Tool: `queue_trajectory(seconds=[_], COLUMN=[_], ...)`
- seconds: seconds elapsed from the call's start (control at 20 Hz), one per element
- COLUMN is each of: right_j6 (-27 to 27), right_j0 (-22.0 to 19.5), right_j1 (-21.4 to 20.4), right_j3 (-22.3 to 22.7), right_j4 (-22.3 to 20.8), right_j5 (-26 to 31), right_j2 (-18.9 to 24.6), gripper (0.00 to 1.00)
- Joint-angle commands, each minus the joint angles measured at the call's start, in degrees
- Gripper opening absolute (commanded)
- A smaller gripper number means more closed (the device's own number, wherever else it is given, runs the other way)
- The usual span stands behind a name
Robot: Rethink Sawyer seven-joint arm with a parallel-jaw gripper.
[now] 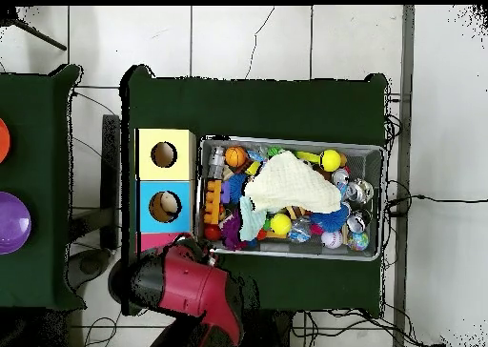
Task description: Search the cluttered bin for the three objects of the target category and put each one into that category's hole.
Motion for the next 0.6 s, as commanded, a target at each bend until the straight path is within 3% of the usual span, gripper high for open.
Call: queue_trajectory(seconds=[0.05,0.25,0.6], right_j6=[-1.84,-1.79,0.52], right_j0=[-5.67,-8.2,-9.14], right_j1=[1.66,1.99,4.3], right_j3=[-4.85,-4.69,-5.51], right_j4=[-6.05,-9.7,-15.26], right_j5=[-4.62,-8.15,-13.42], right_j2=[7.87,8.99,7.64], gripper=[0.0,0.0,0.0])
